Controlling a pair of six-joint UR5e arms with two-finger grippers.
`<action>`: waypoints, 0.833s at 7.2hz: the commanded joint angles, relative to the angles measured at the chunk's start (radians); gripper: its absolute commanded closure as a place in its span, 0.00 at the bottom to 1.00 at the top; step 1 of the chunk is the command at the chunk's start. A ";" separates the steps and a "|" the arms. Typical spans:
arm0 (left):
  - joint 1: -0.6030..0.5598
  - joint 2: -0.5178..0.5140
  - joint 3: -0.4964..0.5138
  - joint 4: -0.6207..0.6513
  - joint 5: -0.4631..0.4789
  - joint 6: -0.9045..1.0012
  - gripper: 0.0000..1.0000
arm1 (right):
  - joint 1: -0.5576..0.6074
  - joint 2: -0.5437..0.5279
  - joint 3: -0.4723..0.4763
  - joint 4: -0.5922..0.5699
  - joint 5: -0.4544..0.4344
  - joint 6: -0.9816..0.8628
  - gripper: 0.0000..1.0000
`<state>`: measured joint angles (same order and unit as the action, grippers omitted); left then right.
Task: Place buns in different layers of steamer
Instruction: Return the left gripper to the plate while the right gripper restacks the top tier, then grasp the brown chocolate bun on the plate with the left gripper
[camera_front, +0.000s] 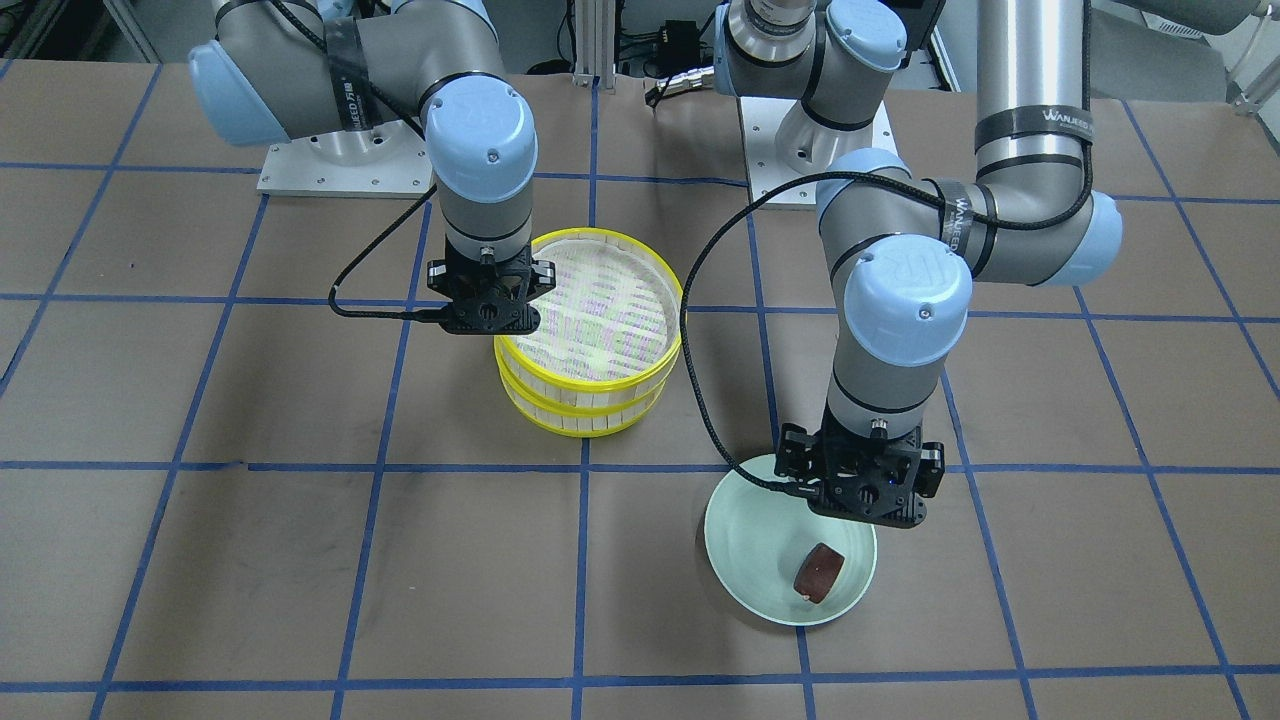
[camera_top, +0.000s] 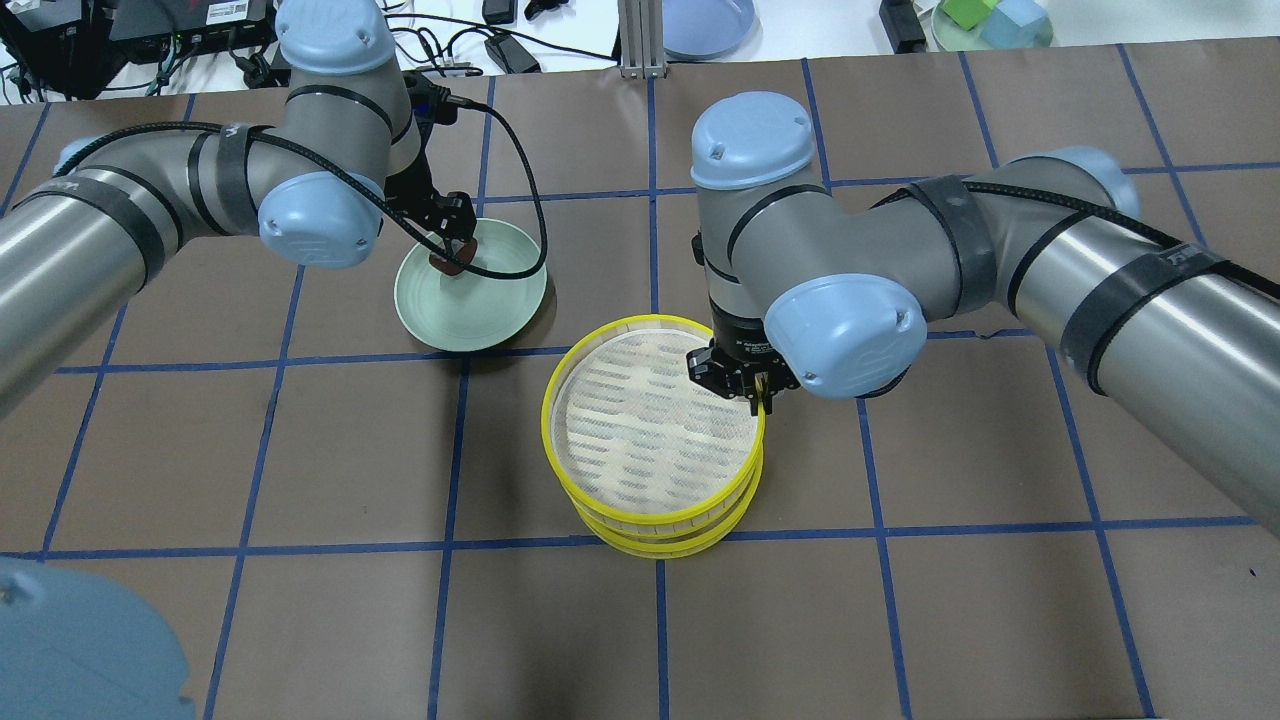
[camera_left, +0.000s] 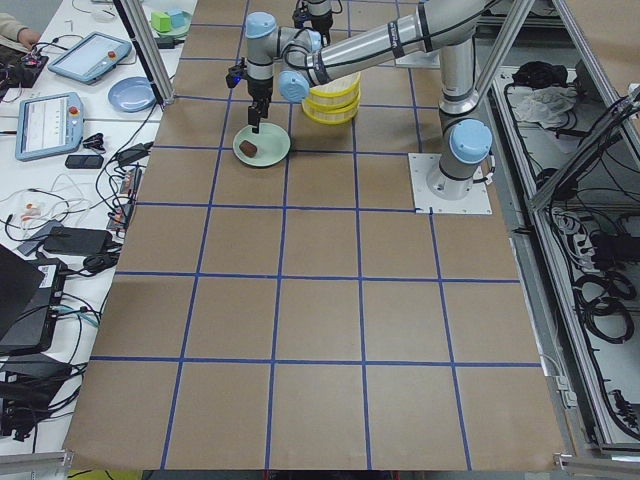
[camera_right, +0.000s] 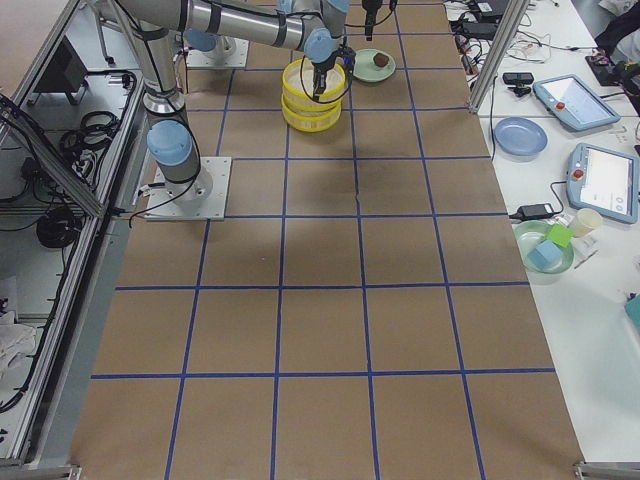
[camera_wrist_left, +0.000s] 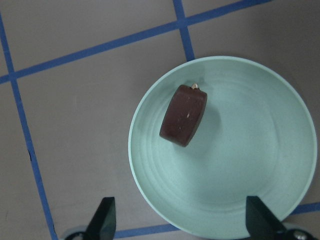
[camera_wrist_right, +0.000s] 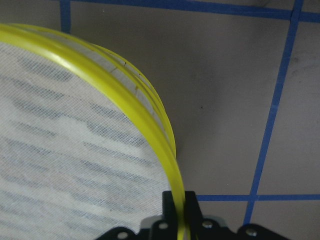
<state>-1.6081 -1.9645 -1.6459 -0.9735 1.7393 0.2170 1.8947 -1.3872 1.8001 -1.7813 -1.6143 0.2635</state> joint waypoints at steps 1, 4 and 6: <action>0.000 -0.069 -0.002 0.099 -0.012 0.018 0.04 | 0.006 0.004 0.008 -0.004 -0.013 0.005 1.00; 0.002 -0.132 -0.008 0.147 -0.021 0.091 0.04 | 0.004 0.004 0.019 -0.006 -0.021 0.003 1.00; 0.002 -0.174 -0.011 0.191 -0.021 0.114 0.05 | 0.004 0.004 0.031 -0.039 -0.007 0.008 1.00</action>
<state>-1.6061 -2.1110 -1.6536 -0.8139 1.7183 0.3121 1.8991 -1.3836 1.8262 -1.8001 -1.6258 0.2694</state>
